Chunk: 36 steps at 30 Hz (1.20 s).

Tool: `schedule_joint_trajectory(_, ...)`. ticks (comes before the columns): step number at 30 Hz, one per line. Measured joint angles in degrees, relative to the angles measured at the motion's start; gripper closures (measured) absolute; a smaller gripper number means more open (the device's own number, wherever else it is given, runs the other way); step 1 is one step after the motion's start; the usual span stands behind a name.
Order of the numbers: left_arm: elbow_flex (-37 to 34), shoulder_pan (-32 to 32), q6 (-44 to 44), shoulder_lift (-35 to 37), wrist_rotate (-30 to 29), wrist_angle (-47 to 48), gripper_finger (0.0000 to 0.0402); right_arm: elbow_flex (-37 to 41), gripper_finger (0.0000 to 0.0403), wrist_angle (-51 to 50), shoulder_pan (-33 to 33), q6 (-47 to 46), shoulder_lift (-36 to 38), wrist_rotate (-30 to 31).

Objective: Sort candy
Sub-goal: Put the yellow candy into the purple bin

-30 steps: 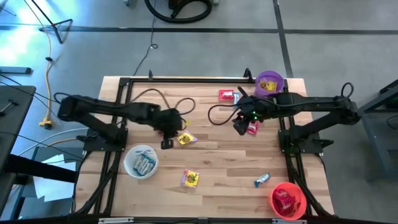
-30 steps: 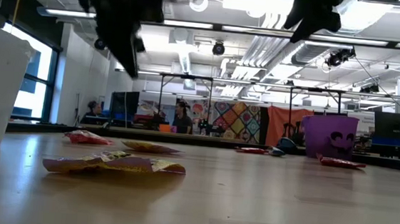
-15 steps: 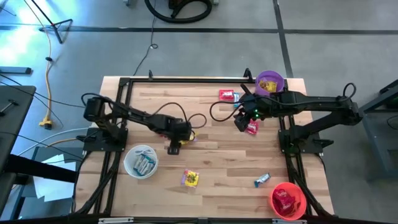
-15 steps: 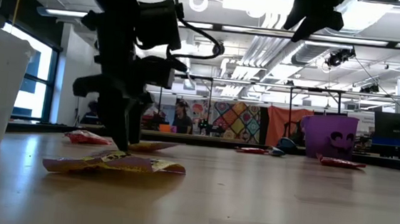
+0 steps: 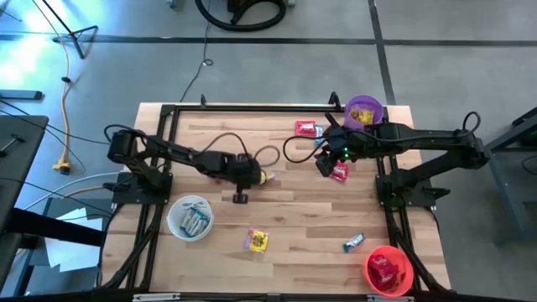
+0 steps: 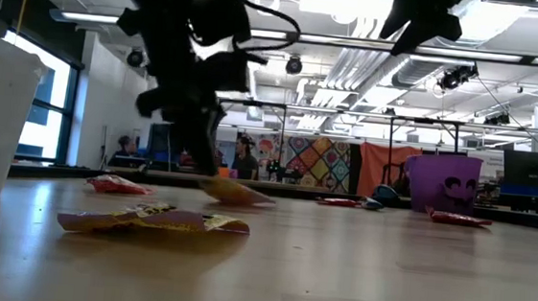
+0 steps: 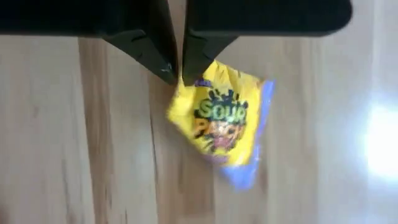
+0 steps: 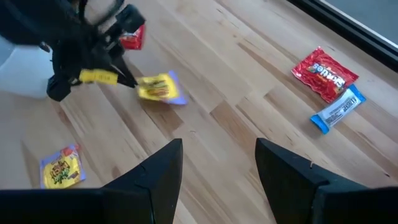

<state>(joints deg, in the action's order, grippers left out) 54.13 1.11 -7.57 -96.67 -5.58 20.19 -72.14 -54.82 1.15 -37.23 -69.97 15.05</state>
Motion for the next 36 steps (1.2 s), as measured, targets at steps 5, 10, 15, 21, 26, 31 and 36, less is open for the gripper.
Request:
schedule_joint_trajectory(5,-0.1,5.1,1.6,4.0,11.4,-4.1,0.0399,0.0,0.0206,3.5,0.0,1.5,0.0,-1.3)
schedule_joint_trajectory(10,0.0,11.0,7.9,8.2,24.5,-10.4,0.0401,0.0,0.0206,12.9,0.0,10.0,-0.7,-4.8)
schedule_joint_trajectory(15,0.0,12.4,12.6,9.7,18.2,-9.2,0.0391,0.0,0.0205,13.5,1.2,17.1,-2.9,-5.1)
schedule_joint_trajectory(21,-0.1,6.8,5.3,6.3,14.0,-4.0,0.0333,0.0,0.0205,13.5,3.6,23.6,-4.4,-5.6)
schedule_joint_trajectory(26,0.0,4.0,-0.6,0.4,7.4,-5.6,0.0264,0.0,0.0205,13.5,6.0,23.3,-4.3,-5.6)
schedule_joint_trajectory(31,0.0,5.9,1.7,-5.0,6.3,-7.1,0.0203,0.0,0.0205,14.0,7.6,18.2,-4.2,-5.6)
schedule_joint_trajectory(36,0.3,8.0,2.7,-8.6,6.3,-10.1,0.0175,0.0,0.0205,14.7,8.3,17.6,-4.2,-5.6)
